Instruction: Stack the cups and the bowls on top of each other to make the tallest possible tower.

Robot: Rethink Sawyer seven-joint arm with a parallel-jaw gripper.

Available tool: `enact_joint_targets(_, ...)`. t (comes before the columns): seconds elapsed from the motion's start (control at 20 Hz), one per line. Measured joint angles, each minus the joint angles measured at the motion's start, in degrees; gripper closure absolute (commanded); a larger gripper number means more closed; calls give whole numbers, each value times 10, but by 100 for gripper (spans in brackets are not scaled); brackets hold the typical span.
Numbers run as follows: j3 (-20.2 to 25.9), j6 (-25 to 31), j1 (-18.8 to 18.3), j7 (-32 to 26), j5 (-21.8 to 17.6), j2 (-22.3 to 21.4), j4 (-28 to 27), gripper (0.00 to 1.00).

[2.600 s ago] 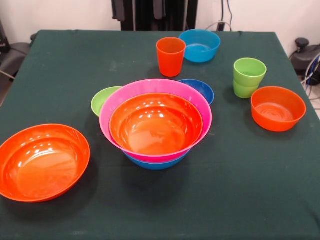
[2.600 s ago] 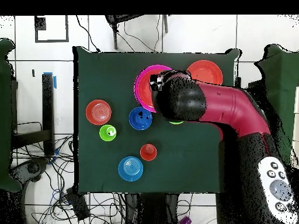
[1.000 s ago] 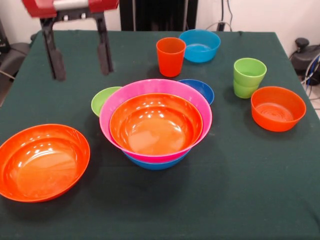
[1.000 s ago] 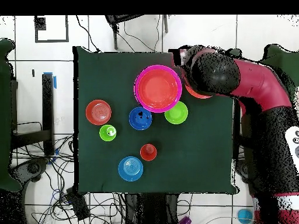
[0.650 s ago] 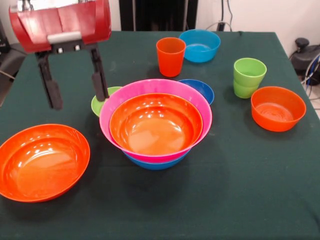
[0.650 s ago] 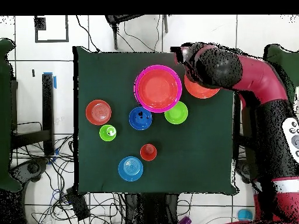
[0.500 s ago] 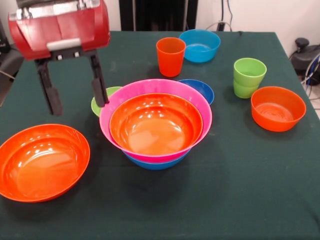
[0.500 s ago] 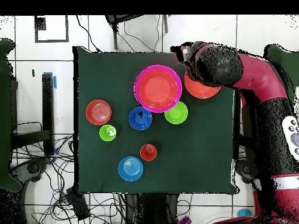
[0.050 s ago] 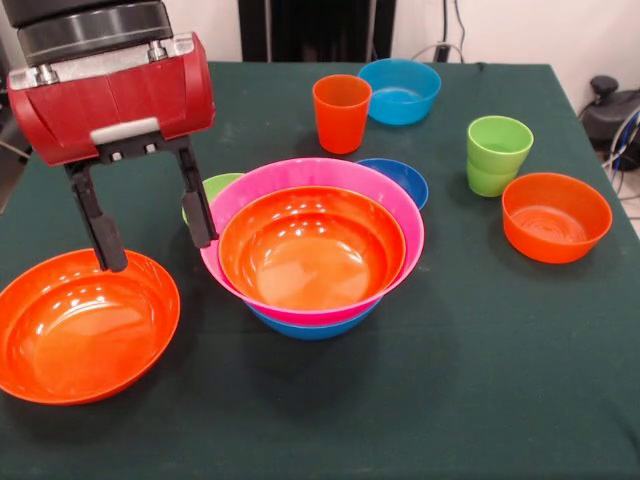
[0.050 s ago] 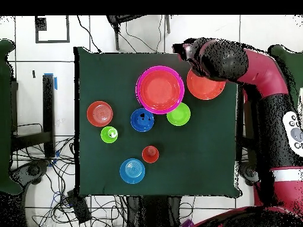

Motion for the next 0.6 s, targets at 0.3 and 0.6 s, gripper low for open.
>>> enact_joint_targets(0.3, 9, 3, -8, -4, 0, -1, 0, 0)
enact_joint_targets(0.6, 29, 21, -41, -4, 0, -6, 2, 0)
